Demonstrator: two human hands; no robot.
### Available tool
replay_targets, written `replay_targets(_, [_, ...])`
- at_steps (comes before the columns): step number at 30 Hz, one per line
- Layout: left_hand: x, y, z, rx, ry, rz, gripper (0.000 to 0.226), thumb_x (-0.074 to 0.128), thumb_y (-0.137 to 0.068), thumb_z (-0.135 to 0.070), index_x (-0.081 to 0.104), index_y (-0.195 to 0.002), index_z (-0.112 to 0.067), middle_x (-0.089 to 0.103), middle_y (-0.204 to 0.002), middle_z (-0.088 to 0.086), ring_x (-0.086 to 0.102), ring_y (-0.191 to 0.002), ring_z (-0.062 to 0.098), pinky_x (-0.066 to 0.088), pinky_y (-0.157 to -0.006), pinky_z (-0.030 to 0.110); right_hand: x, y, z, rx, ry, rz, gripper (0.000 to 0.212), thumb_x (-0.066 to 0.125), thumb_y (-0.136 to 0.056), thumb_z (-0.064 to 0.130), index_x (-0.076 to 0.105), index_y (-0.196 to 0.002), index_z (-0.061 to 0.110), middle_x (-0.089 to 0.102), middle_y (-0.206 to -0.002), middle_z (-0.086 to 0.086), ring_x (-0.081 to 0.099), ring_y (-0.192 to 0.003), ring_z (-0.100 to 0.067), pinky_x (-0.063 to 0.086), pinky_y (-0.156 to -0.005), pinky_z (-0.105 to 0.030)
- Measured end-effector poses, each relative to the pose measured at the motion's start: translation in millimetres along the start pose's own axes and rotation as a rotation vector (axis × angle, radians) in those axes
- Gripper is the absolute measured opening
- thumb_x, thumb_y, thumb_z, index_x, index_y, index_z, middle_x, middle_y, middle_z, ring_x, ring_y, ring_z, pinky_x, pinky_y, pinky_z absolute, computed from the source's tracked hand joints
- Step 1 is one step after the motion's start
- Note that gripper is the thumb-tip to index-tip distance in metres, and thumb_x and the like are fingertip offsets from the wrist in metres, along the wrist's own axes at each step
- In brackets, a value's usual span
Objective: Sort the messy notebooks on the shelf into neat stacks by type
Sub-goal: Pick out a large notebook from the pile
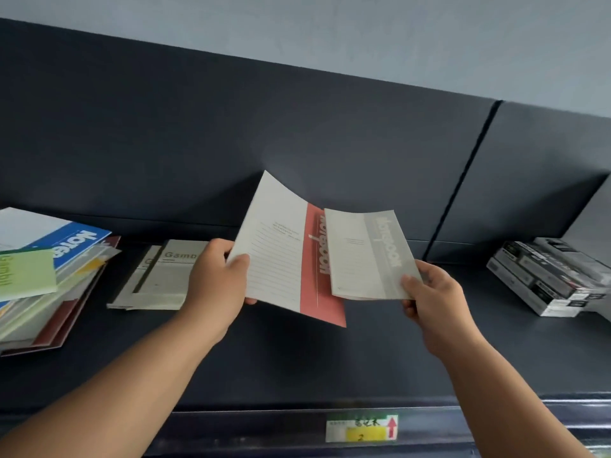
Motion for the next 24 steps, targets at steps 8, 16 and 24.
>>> replay_targets(8, [41.9, 16.2, 22.4, -0.085, -0.054, 0.019, 0.016, 0.042, -0.097, -0.012, 0.054, -0.108, -0.012, 0.065, -0.091, 0.006, 0.061, -0.062, 0.020, 0.045, -0.045, 0.024, -51.6, -25.5, -34.7, 0.073, 0.068, -0.025, 0.028, 0.049, -0.093, 0.001, 0.062, -0.105, 0.022, 0.061, -0.079, 0.000, 0.041, -0.055, -0.014, 0.040, -0.054, -0.028])
replay_targets(16, [52.9, 27.8, 48.5, -0.142, -0.184, -0.007, 0.012, 0.042, -0.096, -0.011, 0.051, -0.104, -0.011, 0.064, -0.091, 0.006, 0.061, -0.061, 0.021, 0.043, -0.042, 0.022, -68.1, -36.5, -57.8, 0.097, 0.289, -0.033, 0.028, 0.049, -0.093, 0.004, 0.058, -0.112, 0.022, 0.065, -0.085, -0.003, 0.050, -0.059, -0.017, 0.045, -0.058, -0.032])
replay_targets(24, [45.6, 27.4, 59.2, -0.024, -0.852, 0.020, 0.017, 0.048, -0.096, -0.030, 0.048, -0.103, -0.014, 0.061, -0.093, 0.000, 0.059, -0.080, 0.024, 0.043, -0.061, 0.033, -68.0, -31.5, -49.5, 0.012, 0.705, -0.027, 0.012, 0.053, -0.088, 0.010, 0.053, -0.095, 0.019, 0.060, -0.084, 0.000, 0.055, -0.077, -0.024, 0.047, -0.069, -0.036])
Point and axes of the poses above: each hand's wrist, its own y-axis away from the middle knuckle, its own x-axis out of the palm, z = x × y, the point moved 5 cm from there along -y, towards the middle knuckle
